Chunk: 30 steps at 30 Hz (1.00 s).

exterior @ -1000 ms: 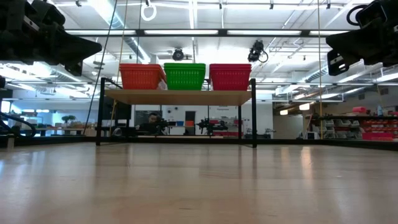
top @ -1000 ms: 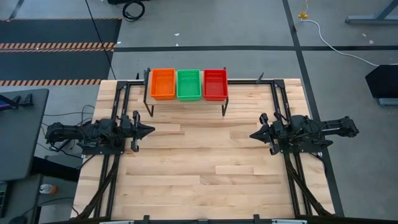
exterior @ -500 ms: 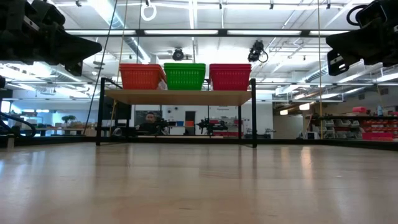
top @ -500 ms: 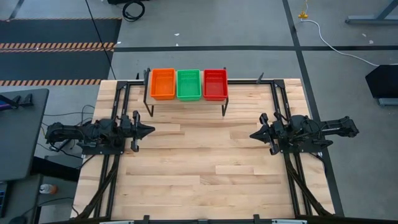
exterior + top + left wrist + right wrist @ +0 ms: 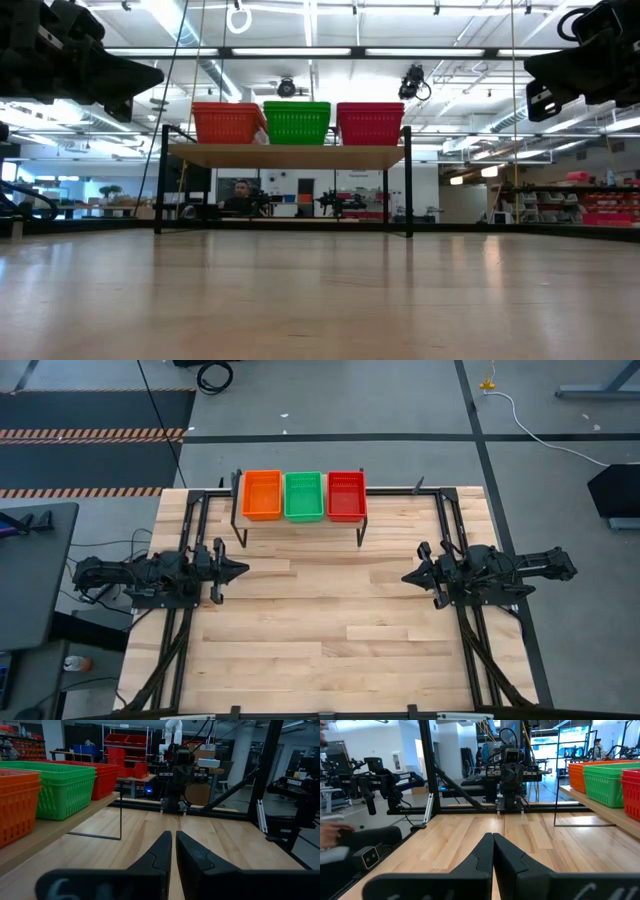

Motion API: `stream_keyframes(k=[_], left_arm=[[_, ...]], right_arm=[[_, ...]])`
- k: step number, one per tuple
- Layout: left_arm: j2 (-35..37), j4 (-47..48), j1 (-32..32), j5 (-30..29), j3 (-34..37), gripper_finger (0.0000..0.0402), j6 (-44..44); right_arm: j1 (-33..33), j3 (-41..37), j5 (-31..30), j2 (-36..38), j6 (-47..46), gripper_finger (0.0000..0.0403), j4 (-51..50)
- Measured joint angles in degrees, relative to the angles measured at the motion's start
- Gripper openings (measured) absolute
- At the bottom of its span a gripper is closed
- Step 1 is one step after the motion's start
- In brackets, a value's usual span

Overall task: Stack baskets on shelf by color
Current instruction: Return to Home Position

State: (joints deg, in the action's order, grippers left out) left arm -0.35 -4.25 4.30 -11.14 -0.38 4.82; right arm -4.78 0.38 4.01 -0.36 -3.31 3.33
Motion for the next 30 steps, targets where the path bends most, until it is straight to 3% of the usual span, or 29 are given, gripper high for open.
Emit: stream_keyframes(k=[30], left_arm=[[0.0, 0.0, 0.0, 0.0, 0.0, 0.0030, 0.0]], right_arm=[[0.0, 0.0, 0.0, 0.0, 0.0, 0.0012, 0.0]])
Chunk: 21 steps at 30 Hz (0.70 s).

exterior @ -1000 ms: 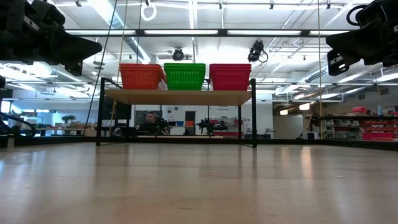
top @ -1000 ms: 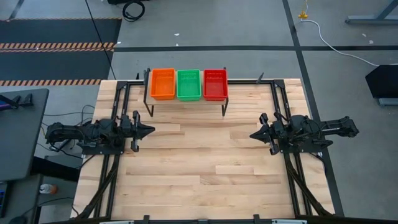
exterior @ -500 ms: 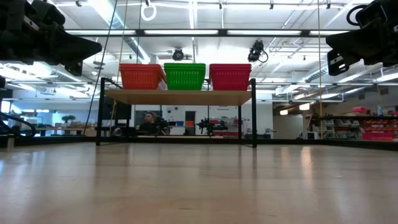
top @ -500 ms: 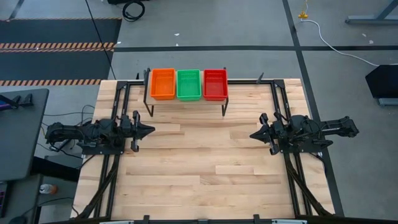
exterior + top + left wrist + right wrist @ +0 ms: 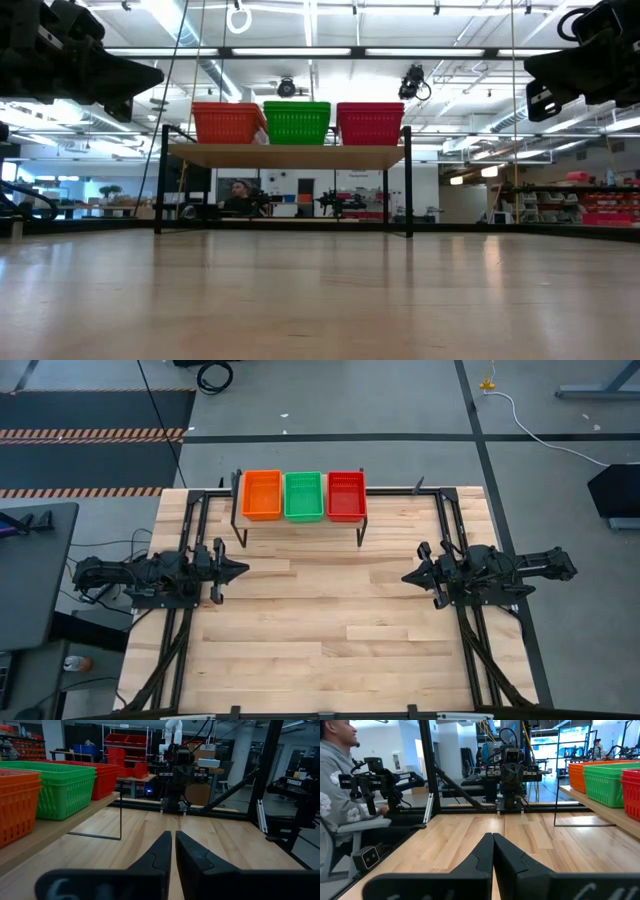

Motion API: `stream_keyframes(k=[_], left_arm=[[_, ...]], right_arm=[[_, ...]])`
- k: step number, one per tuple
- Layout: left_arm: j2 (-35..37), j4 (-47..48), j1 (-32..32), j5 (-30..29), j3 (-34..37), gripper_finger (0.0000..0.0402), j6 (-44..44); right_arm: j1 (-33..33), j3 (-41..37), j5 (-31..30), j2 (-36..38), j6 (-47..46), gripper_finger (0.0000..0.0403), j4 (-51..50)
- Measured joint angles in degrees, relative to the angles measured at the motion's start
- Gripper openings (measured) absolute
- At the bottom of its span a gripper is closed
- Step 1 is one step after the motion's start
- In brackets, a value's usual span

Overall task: Stack baskets on shelf by color
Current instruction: Return to Home Position

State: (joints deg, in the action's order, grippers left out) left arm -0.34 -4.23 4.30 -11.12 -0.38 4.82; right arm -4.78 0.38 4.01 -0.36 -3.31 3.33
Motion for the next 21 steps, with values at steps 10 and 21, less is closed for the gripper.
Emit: stream_keyframes(k=[10, 21], left_arm=[[0.0, 0.0, 0.0, 0.0, 0.0, 0.0028, 0.0], [0.0, 0.0, 1.0, -0.3, 0.0, 0.0034, 0.0]], right_arm=[[0.0, 0.0, 0.0, 0.0, 0.0, 0.0012, 0.0], [0.0, 0.0, 0.0, 0.0, 0.0, 0.0012, 0.0]])
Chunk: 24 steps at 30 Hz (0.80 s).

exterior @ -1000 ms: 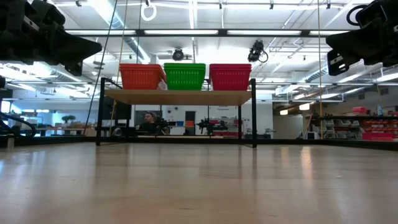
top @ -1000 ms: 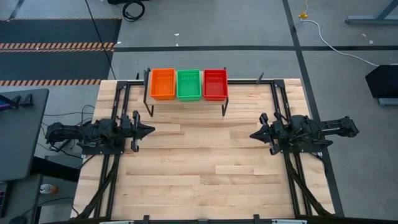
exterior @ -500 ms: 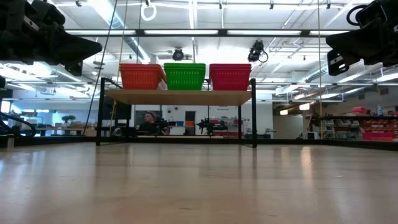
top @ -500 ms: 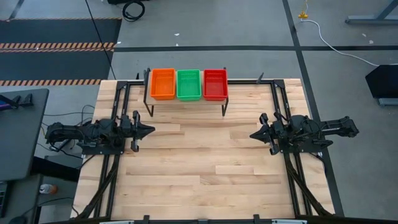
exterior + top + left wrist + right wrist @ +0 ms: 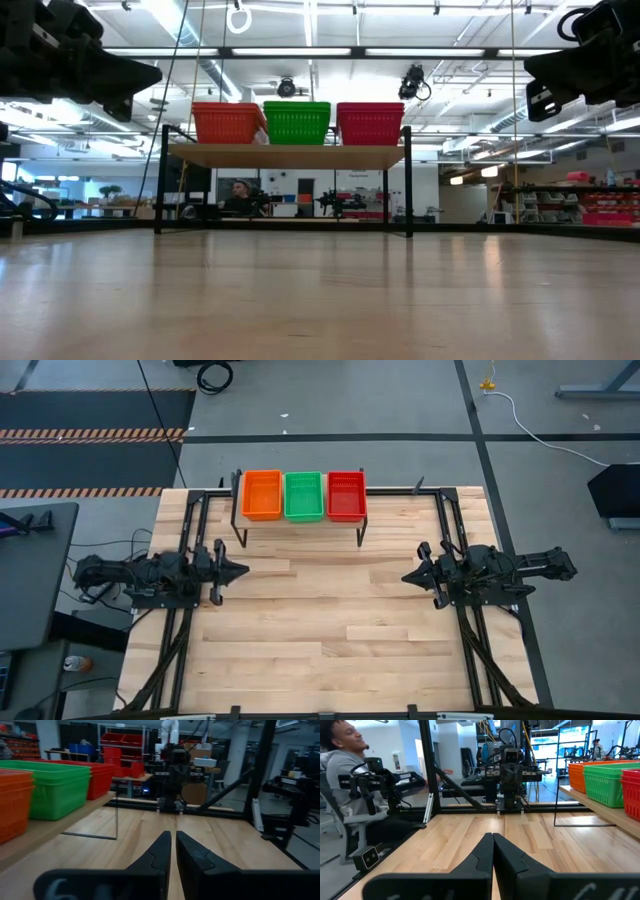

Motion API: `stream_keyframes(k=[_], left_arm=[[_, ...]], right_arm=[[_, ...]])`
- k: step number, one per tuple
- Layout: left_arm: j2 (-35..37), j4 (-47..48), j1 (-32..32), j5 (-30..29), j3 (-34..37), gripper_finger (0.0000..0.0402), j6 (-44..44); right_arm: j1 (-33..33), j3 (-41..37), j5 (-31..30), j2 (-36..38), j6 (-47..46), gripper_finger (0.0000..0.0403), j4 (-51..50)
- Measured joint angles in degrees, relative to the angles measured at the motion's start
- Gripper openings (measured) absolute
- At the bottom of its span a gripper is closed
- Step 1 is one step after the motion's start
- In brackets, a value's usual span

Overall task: Stack baskets on shelf by color
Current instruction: Return to Home Position

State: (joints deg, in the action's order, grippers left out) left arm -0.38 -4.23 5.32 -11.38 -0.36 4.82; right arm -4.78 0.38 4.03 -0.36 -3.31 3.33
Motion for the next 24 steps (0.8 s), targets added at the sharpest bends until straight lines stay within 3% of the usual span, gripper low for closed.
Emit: stream_keyframes(k=[24], left_arm=[[0.0, 0.1, 1.4, -0.1, 0.0, 0.0034, 0.0]], right_arm=[[0.0, 0.0, 0.0, 0.0, 0.0, 0.0012, 0.0]])
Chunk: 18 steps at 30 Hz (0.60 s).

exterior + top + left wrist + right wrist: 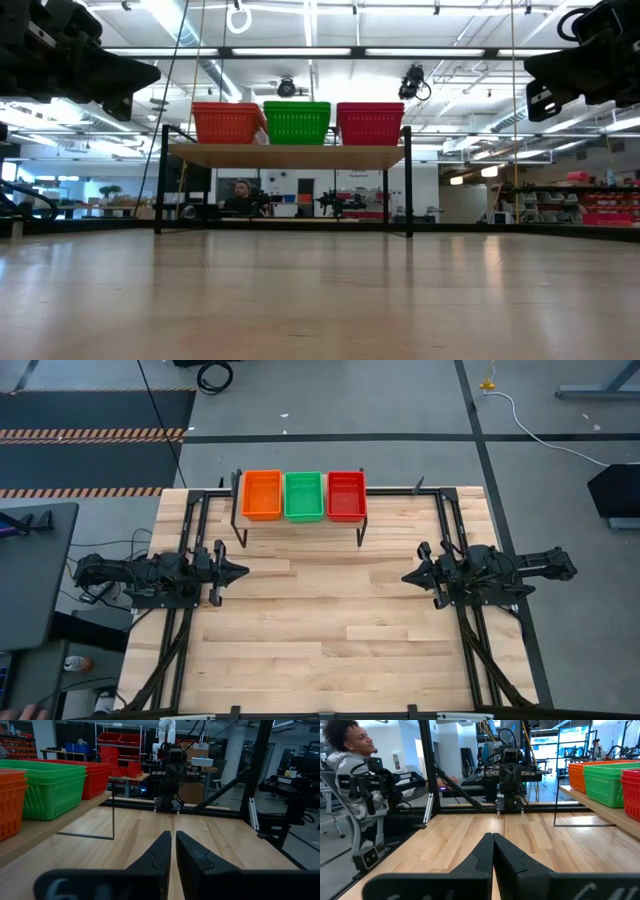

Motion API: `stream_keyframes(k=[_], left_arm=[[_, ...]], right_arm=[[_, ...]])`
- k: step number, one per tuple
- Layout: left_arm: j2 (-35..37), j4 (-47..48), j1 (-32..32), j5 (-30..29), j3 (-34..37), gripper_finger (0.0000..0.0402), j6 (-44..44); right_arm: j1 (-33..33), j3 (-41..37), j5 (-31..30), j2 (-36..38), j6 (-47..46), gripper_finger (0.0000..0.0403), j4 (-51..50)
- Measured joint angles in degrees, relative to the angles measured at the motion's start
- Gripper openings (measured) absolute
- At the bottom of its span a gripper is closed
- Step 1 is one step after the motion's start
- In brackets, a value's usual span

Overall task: Stack baskets on shelf by color
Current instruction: Return to Home Position

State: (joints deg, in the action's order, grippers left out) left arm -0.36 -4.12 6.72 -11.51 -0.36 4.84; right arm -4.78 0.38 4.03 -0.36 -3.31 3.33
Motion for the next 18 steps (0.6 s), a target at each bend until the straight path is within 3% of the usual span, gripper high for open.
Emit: stream_keyframes(k=[18], left_arm=[[0.0, 0.0, 0.0, 0.0, 0.0, 0.0034, 0.0]], right_arm=[[0.0, 0.0, 0.0, 0.0, 0.0, 0.0012, 0.0]])
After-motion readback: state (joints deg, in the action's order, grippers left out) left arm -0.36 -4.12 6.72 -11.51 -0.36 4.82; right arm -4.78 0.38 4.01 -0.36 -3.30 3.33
